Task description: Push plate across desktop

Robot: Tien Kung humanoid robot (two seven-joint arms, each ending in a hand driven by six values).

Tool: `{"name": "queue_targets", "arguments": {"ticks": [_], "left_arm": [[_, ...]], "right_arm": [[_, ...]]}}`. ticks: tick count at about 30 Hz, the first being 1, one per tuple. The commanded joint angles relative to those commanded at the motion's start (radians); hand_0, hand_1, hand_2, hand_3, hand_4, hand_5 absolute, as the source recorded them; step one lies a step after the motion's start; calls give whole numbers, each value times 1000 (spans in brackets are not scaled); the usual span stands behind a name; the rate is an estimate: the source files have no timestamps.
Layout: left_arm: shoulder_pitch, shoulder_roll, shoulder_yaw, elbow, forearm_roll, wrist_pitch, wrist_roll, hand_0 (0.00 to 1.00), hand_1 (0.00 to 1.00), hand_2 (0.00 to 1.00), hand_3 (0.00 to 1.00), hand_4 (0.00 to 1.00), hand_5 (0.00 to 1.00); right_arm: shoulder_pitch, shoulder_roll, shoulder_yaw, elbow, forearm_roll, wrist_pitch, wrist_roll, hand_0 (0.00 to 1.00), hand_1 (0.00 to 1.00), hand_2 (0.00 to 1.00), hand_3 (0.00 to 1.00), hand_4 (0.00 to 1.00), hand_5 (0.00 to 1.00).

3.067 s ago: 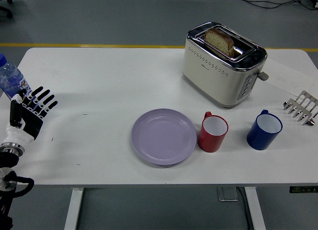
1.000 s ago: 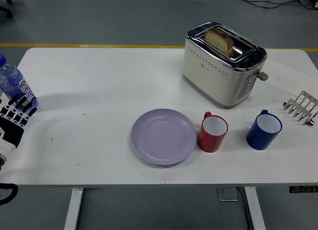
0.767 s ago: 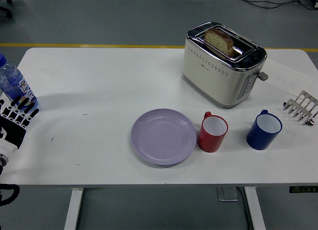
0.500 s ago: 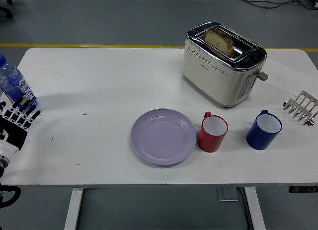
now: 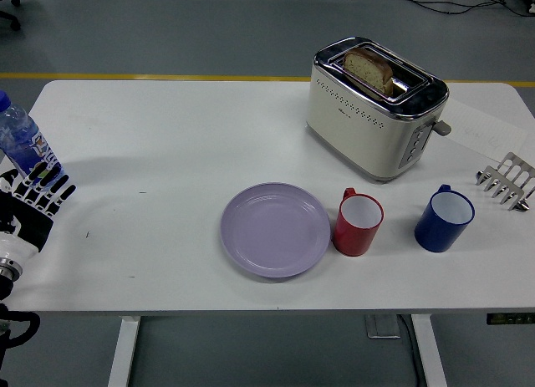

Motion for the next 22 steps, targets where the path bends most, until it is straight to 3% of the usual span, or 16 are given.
{"name": "queue_targets", "arguments": {"ticks": [22], "left_arm": [[-3,-14,-16,-8,22,-9,5,667,713,704,643,520,998]], "right_arm": [[6,3,66,0,-111,6,-13,531,469,600,551,255,193]]}}
